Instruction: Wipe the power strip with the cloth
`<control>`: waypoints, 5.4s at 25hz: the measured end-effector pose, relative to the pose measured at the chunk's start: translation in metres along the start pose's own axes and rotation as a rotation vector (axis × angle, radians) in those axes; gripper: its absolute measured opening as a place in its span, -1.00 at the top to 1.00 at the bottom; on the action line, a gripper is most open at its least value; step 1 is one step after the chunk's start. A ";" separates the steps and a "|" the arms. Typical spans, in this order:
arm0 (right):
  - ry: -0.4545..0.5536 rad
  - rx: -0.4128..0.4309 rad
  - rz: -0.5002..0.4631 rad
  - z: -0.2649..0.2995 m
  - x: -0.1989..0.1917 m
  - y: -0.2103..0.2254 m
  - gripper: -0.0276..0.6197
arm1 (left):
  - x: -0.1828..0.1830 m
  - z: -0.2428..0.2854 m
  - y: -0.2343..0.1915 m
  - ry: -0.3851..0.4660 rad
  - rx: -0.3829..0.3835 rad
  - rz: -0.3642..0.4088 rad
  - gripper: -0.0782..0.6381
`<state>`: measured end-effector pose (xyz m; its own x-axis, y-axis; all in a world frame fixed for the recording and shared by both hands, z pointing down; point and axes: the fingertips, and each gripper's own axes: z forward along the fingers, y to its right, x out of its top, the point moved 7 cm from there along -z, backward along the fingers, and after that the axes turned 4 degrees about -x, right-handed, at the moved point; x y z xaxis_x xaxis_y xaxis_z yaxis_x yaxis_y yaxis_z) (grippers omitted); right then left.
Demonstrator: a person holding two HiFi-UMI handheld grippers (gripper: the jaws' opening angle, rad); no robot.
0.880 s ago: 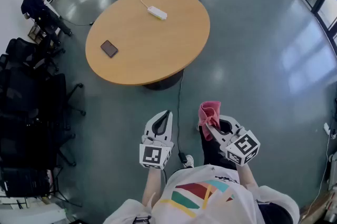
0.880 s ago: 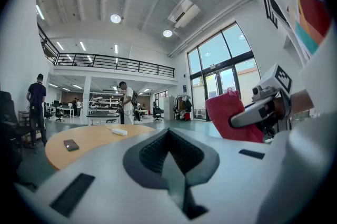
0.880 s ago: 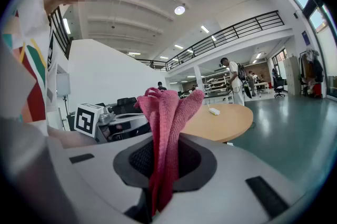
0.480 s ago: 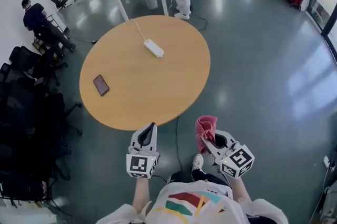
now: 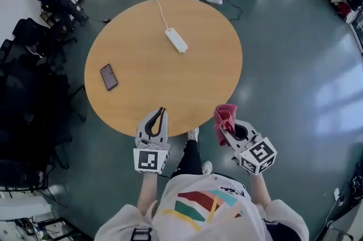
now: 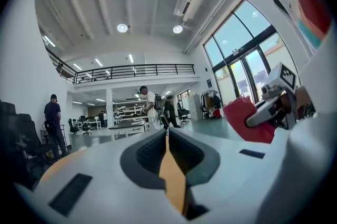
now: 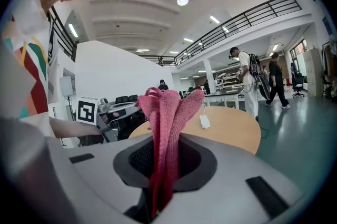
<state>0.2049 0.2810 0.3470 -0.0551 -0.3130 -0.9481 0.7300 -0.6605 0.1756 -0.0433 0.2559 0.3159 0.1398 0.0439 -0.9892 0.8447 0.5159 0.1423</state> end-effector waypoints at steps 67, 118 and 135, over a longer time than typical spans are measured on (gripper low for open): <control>-0.785 0.540 -1.433 0.634 0.058 0.214 0.79 | -0.236 0.323 -0.131 -0.729 -0.215 -0.021 0.70; -0.692 0.188 0.397 0.632 0.053 0.319 0.79 | -0.212 0.431 -0.242 -0.684 0.072 -0.136 0.70; -0.853 0.370 0.344 0.536 0.024 0.283 0.79 | -0.203 0.431 -0.246 -0.659 0.016 -0.221 0.70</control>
<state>0.0453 -0.2792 0.5162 -0.4578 -0.8185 -0.3471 0.5475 -0.5671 0.6153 -0.0565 -0.2490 0.4963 0.2437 -0.5919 -0.7683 0.8962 0.4403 -0.0549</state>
